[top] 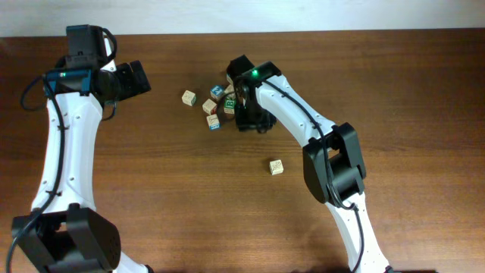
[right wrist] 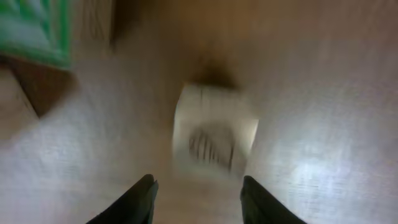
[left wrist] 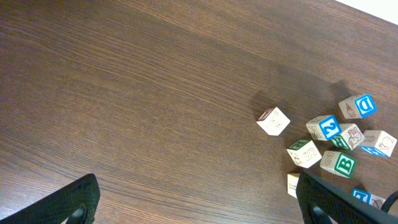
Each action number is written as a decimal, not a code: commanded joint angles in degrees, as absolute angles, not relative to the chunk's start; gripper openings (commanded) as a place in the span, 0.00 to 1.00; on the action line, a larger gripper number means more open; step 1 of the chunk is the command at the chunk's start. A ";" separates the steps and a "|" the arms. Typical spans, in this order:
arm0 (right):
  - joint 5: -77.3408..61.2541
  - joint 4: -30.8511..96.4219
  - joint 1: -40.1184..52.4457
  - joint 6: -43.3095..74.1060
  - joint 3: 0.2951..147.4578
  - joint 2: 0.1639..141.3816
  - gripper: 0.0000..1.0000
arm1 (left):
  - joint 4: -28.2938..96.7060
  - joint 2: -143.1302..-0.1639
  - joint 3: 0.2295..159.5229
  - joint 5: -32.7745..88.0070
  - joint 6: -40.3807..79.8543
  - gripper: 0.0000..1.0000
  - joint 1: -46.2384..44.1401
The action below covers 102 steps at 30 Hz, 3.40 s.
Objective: Rotate 5 blocks
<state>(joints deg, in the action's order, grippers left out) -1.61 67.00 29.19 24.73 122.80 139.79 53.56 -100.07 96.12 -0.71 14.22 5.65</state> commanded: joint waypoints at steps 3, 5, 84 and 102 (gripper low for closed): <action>2.22 61.49 28.53 25.56 123.92 139.98 0.40 | 53.67 -100.07 96.99 -1.30 14.74 0.99 5.80; 2.24 61.47 28.53 25.96 123.85 139.98 0.32 | 53.67 -100.07 96.99 -1.30 14.74 0.99 5.80; -23.68 55.09 61.23 17.04 60.93 103.44 0.77 | 53.67 -100.07 96.99 -1.30 14.74 0.99 5.80; -15.14 60.01 48.64 24.10 68.66 105.51 0.22 | 53.67 -100.07 96.99 -1.30 14.74 0.99 5.80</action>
